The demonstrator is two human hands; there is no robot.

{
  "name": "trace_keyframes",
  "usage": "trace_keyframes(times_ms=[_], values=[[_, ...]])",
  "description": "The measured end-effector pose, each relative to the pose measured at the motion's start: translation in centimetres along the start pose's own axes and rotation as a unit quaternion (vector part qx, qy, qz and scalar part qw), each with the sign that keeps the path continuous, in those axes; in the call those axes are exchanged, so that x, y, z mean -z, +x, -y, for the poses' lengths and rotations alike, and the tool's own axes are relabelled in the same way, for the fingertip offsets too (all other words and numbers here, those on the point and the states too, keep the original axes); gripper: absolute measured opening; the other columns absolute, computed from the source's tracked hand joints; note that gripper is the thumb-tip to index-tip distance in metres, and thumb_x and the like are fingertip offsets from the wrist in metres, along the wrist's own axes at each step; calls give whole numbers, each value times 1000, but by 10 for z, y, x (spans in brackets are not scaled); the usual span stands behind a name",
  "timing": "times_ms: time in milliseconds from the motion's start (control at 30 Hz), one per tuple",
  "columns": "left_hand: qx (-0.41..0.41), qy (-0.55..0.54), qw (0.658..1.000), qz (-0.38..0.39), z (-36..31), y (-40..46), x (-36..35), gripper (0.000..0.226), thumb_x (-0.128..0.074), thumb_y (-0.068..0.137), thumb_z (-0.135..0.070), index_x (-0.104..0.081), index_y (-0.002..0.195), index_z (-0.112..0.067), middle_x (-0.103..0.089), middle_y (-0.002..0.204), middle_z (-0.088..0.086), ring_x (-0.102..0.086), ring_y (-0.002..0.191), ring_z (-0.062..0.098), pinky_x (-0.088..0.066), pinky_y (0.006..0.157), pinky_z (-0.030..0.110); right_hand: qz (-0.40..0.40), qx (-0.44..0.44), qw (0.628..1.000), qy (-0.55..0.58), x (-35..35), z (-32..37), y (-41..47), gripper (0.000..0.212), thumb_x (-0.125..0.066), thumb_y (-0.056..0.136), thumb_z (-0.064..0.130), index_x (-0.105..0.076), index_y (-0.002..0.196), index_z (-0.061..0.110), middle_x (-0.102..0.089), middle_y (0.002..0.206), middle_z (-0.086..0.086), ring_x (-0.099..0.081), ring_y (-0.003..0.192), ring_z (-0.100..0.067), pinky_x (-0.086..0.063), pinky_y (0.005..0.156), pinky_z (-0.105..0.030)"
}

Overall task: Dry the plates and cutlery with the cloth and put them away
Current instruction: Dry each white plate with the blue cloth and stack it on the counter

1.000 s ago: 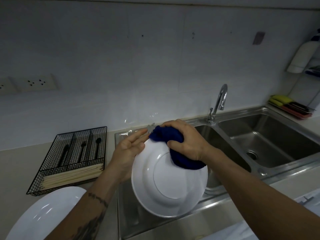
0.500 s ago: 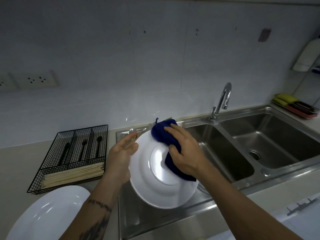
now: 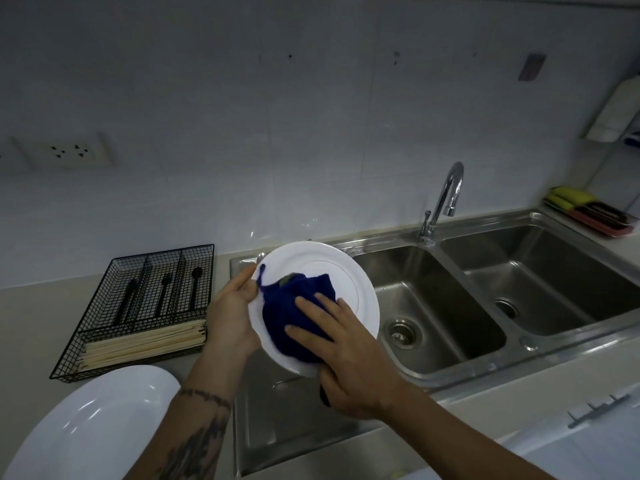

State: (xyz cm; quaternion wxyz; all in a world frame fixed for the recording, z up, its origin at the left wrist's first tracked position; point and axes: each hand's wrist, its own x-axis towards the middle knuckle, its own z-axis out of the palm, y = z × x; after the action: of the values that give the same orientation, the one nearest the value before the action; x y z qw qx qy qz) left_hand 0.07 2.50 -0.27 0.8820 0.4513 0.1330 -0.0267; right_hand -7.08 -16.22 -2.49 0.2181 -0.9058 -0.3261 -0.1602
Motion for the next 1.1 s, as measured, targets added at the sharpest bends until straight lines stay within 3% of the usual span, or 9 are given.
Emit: trace_keyframes(times_ms=[167, 267, 333, 433, 567, 700, 833, 933, 1100], values=[[1, 12, 999, -50, -4, 5, 5, 41, -44, 95, 3, -63, 129, -12, -63, 129, 16, -63, 112, 36, -48, 97, 53, -92, -156, 981, 64, 3, -40, -1, 63, -37, 77, 20, -56, 136, 16, -39, 152, -6, -36, 140, -26, -30, 115, -48], [17, 15, 999, -35, -4, 3, 0, 38, -43, 97, 2, -63, 127, -11, -68, 117, 11, -65, 95, 27, -54, 83, 41, -97, -256, 958, 88, 20, -48, 23, 64, -35, 80, 22, -50, 142, 18, -36, 154, -2, -34, 140, -21, -31, 115, -43], [28, 19, 999, -26, -4, 2, -8, 39, -42, 97, 2, -61, 129, -11, -67, 110, 10, -64, 92, 28, -53, 75, 38, -68, -245, 965, 58, 27, -37, 43, 65, -36, 80, 22, -47, 143, 18, -34, 155, -4, -31, 140, -24, -24, 118, -40], [32, 5, 999, -7, -4, 5, -19, 42, -43, 96, 2, -58, 134, -10, -65, 123, 16, -63, 109, 35, -55, 84, 42, -38, -154, 987, 23, 24, -11, 63, 62, -37, 79, 23, -51, 140, 17, -36, 154, -8, -30, 141, -31, -19, 119, -44], [39, -23, 999, -13, -18, 7, -16, 44, -43, 95, 4, -58, 133, -13, -65, 125, 17, -66, 102, 33, -59, 73, 43, -8, -37, 999, 0, 5, 6, 48, 59, -37, 79, 24, -58, 134, 22, -37, 154, -5, -27, 143, -32, -21, 117, -52], [30, -38, 997, -52, -32, 9, -7, 32, -41, 99, 0, -65, 115, -14, -67, 105, 11, -65, 89, 29, -54, 72, 43, -44, -27, 998, 43, 3, -8, 26, 54, -40, 79, 18, -65, 127, 21, -38, 154, -2, -25, 146, -27, -23, 118, -51], [19, -24, 999, -45, -41, 8, -2, 41, -44, 99, 1, -53, 136, -13, -63, 123, 9, -62, 107, 30, -52, 87, 46, -143, -111, 977, 111, 6, -29, 22, 56, -39, 76, 16, -67, 124, 18, -41, 152, -1, -35, 141, -23, -30, 116, -43], [25, -8, 1000, -16, -43, 1, -2, 40, -46, 98, 2, -56, 133, -14, -67, 117, 8, -65, 101, 25, -52, 90, 45, -203, -226, 936, 180, 17, -38, 31, 57, -38, 75, 17, -65, 125, 20, -43, 150, 3, -42, 134, -14, -35, 113, -32], [36, 35, 998, 29, -32, -10, -15, 31, -48, 97, 2, -64, 115, -17, -65, 120, 7, -64, 97, 22, -56, 82, 38, -158, -293, 928, 168, 48, -33, 67, 58, -38, 82, 14, -55, 137, 19, -38, 153, 2, -38, 135, -14, -24, 113, -24]])
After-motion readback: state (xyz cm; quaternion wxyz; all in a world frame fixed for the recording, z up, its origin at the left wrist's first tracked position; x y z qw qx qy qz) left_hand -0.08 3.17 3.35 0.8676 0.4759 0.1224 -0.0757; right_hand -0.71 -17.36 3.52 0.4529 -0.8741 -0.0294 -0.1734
